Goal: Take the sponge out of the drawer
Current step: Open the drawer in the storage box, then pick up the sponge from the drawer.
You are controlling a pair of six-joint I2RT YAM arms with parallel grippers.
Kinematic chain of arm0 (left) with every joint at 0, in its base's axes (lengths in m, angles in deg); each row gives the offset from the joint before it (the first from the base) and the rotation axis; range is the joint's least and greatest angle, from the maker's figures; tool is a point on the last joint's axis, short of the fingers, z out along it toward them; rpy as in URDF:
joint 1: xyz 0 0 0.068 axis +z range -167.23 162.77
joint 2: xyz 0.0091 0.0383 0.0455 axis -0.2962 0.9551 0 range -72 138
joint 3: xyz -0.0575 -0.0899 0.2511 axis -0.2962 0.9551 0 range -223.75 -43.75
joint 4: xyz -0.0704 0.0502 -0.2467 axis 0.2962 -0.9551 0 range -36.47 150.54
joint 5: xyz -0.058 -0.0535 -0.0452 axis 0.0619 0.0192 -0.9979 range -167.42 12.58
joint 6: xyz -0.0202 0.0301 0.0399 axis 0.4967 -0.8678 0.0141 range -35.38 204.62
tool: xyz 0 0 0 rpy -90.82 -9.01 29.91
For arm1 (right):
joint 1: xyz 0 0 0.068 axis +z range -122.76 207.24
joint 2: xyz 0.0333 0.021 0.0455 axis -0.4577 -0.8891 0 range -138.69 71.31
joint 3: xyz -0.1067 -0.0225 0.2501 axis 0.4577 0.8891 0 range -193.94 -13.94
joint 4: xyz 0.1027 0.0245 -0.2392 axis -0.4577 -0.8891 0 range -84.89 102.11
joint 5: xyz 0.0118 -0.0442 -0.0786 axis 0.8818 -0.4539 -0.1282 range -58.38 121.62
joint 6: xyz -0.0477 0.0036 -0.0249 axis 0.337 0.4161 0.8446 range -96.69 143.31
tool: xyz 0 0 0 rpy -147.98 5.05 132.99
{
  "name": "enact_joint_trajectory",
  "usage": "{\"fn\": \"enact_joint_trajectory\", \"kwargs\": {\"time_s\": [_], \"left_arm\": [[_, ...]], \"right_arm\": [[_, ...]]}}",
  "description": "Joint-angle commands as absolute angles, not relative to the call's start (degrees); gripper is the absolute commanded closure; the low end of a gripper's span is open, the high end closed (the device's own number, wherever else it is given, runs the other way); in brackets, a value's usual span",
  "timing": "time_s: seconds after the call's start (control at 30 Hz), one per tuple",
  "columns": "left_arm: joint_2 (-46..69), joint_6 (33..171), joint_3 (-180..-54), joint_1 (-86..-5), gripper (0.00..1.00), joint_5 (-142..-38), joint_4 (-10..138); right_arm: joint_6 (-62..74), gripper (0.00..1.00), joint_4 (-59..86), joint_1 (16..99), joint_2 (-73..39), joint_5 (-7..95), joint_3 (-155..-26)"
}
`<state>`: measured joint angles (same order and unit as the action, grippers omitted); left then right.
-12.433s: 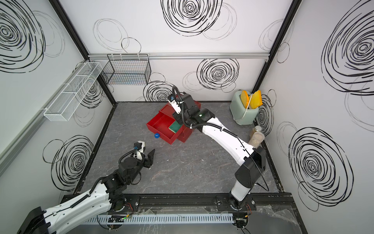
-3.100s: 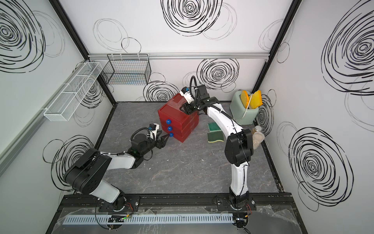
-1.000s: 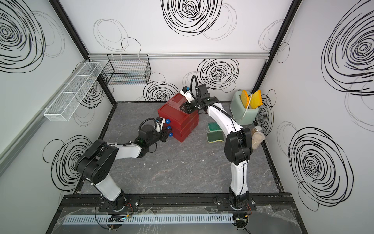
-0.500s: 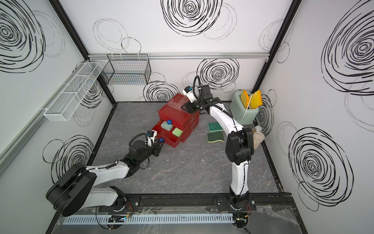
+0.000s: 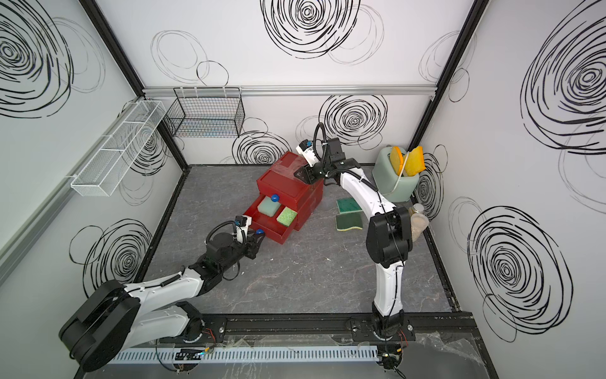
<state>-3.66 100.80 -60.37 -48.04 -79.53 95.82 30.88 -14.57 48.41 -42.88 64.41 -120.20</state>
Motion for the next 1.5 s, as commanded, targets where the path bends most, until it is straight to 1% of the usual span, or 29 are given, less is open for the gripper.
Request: {"fn": "enact_joint_trajectory", "kwargs": {"time_s": [0.0, 0.07, 0.17, 0.33, 0.5, 0.6, 0.67, 0.77, 0.87, 0.93, 1.07, 1.2, 1.33, 1.47], "left_arm": [[-4.1, 101.4, -60.6, -48.9, 0.52, -81.6, 95.1], [-3.7, 101.2, -61.1, -49.0, 0.42, -81.8, 93.1], [-4.6, 101.3, -60.7, -49.1, 0.36, -81.8, 92.2], [-8.9, 101.5, -59.7, -49.3, 0.34, -81.2, 89.0], [-18.0, 102.3, -57.1, -49.9, 0.34, -79.1, 85.5], [-22.5, 102.9, -55.2, -49.5, 0.33, -75.4, 85.1], [-24.6, 103.4, -54.7, -48.8, 0.33, -73.7, 84.5], [-27.6, 104.3, -54.6, -48.0, 0.33, -70.8, 83.3], [-30.4, 106.9, -54.6, -46.9, 0.33, -63.7, 81.4], [-32.5, 108.3, -54.4, -45.1, 0.33, -61.8, 80.9], [-34.8, 108.8, -54.9, -40.5, 0.32, -62.3, 80.4], [-33.1, 110.8, -55.4, -37.7, 0.32, -64.1, 80.9], [-31.2, 111.8, -54.9, -36.6, 0.32, -65.8, 82.1], [-30.9, 111.7, -54.8, -36.2, 0.32, -66.4, 82.6]], "right_arm": [[31.7, 0.62, -20.3, 47.9, -44.5, 61.8, -119.0], [31.8, 0.61, -20.7, 47.9, -44.7, 61.5, -119.7], [31.9, 0.59, -20.0, 47.9, -44.2, 60.9, -119.9], [31.6, 0.59, -21.3, 47.8, -45.3, 60.7, -126.2], [32.7, 0.58, -23.5, 48.2, -45.3, 59.5, -135.4], [33.5, 0.58, -23.6, 49.7, -43.1, 58.1, -139.1], [35.2, 0.57, -24.2, 52.3, -40.9, 56.4, -139.8], [38.9, 0.57, -26.6, 57.7, -37.7, 51.1, -138.2], [41.0, 0.56, -28.2, 63.1, -35.5, 46.1, -134.3], [41.8, 0.56, -28.8, 66.6, -34.4, 41.7, -130.8], [42.0, 0.56, -28.9, 72.6, -33.2, 33.8, -124.2], [41.2, 0.57, -28.9, 76.2, -32.6, 29.6, -119.5], [41.1, 0.57, -28.8, 78.1, -32.6, 27.3, -115.7], [41.4, 0.57, -30.1, 78.2, -34.4, 23.8, -115.3]]}}
